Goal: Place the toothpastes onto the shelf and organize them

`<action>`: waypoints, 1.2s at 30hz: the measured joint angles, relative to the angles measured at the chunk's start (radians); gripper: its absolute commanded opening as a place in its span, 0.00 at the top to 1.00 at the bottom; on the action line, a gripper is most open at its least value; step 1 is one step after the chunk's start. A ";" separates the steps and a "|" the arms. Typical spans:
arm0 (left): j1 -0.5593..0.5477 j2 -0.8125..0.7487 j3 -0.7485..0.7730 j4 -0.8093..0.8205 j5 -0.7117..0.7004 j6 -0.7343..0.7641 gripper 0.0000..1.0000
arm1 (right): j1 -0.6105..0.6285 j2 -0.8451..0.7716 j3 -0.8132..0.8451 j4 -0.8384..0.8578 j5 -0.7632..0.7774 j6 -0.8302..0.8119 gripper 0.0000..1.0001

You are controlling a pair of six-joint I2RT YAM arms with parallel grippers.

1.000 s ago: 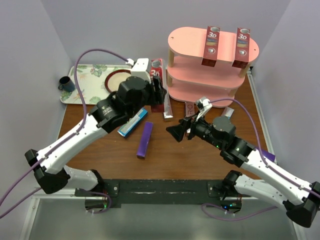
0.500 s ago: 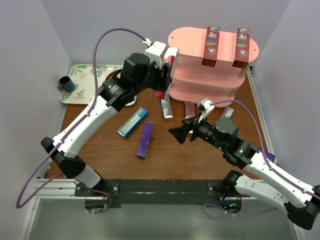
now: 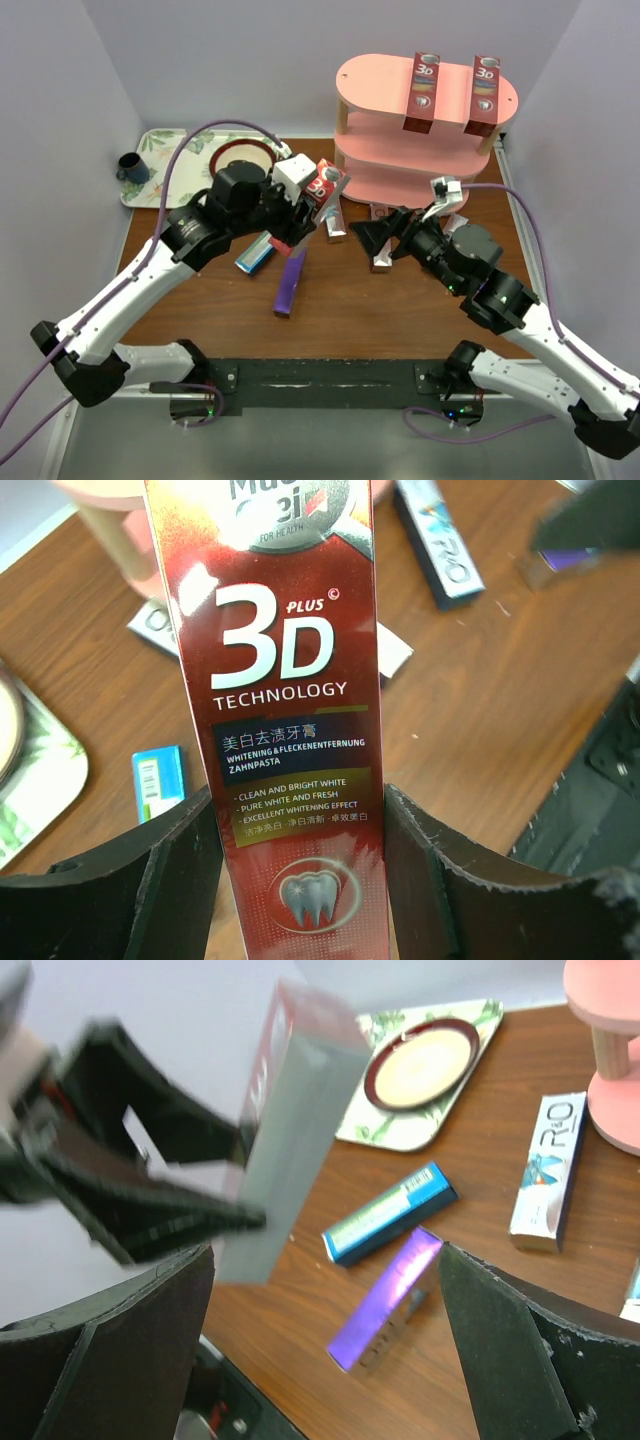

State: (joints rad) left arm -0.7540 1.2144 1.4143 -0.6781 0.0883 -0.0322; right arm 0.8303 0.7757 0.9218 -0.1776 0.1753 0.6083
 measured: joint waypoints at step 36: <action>-0.146 -0.107 -0.294 0.301 0.136 0.121 0.21 | -0.044 0.102 0.005 0.034 0.041 0.330 0.89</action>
State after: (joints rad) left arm -0.8997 1.1072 1.1202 -0.3771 0.2245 0.0891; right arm 0.7864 0.8776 0.9272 -0.1440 0.2165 0.9386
